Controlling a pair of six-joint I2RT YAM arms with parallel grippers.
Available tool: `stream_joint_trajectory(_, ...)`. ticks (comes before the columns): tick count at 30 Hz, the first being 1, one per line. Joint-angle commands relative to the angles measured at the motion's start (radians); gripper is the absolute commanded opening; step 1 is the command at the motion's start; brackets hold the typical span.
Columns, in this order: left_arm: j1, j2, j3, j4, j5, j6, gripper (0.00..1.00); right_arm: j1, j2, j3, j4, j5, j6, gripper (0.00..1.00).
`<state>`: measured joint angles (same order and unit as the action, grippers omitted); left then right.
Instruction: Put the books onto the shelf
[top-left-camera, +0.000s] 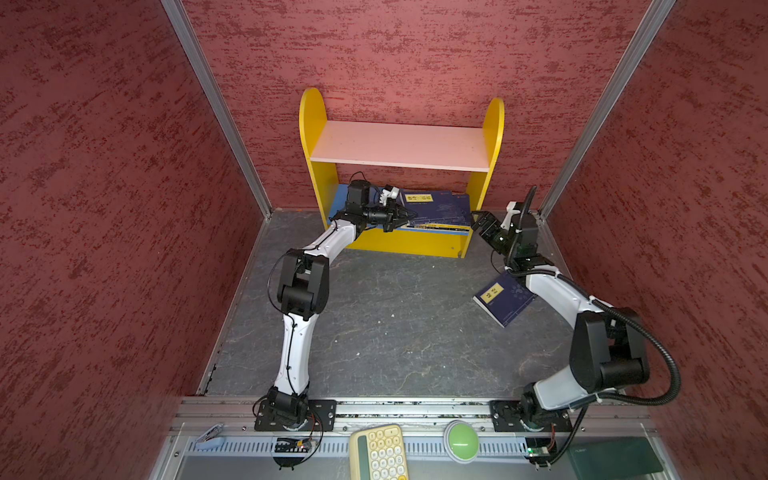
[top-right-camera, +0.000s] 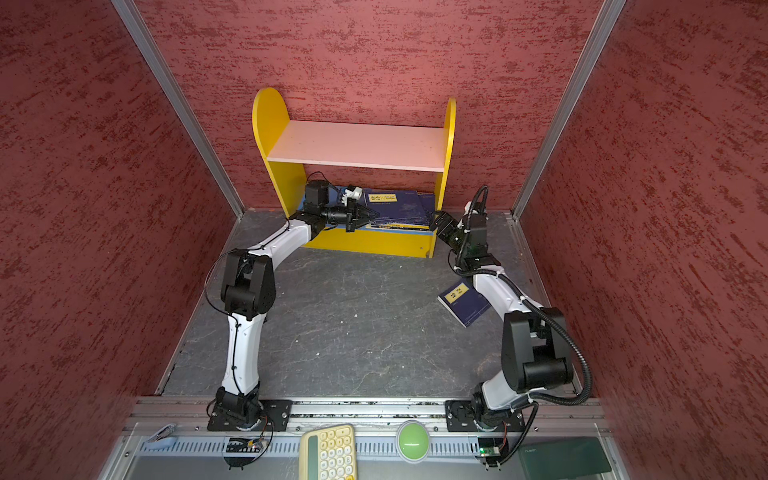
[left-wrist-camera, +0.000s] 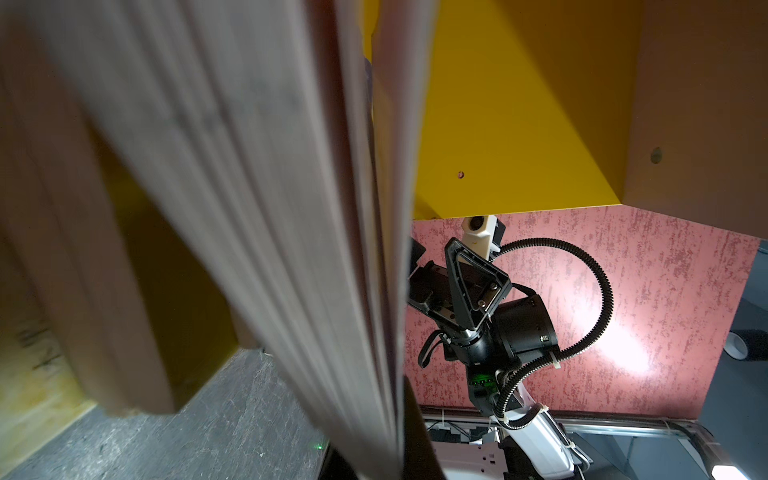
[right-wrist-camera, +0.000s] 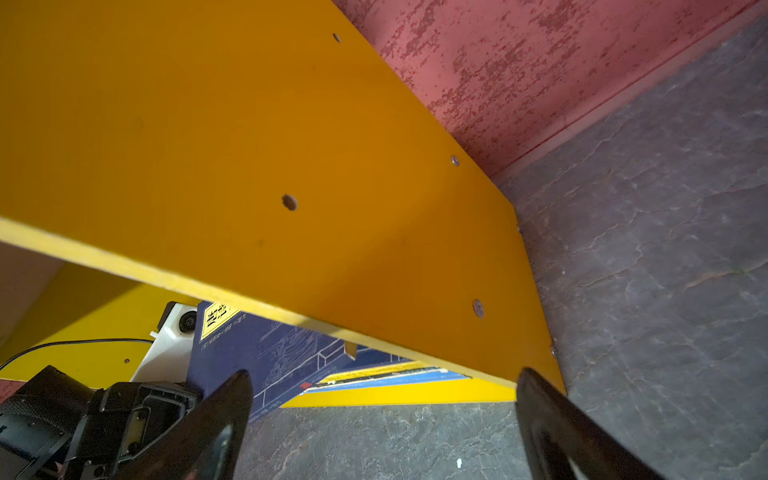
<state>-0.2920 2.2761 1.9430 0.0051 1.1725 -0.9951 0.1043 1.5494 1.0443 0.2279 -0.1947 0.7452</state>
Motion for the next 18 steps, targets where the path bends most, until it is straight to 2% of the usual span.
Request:
stream_joint_trajectory(1,-0.001,0.043,0.07,0.015,0.066,0.01,0.06,0.009,0.008,0.045,0.02,0.013,-0.044,0.99)
stream_joint_trajectory(10,0.002,0.12,0.209,-0.052,0.128,0.013,0.06,0.033,0.061,0.086,0.007,0.035,-0.088,0.99)
stream_joint_trajectory(13,0.007,0.144,0.266,-0.127,0.133,0.049,0.06,0.041,0.085,0.097,0.01,0.047,-0.093,0.99)
stream_joint_trajectory(18,0.005,0.171,0.317,-0.144,0.137,0.057,0.07,0.053,0.12,0.117,0.011,0.071,-0.09,0.99)
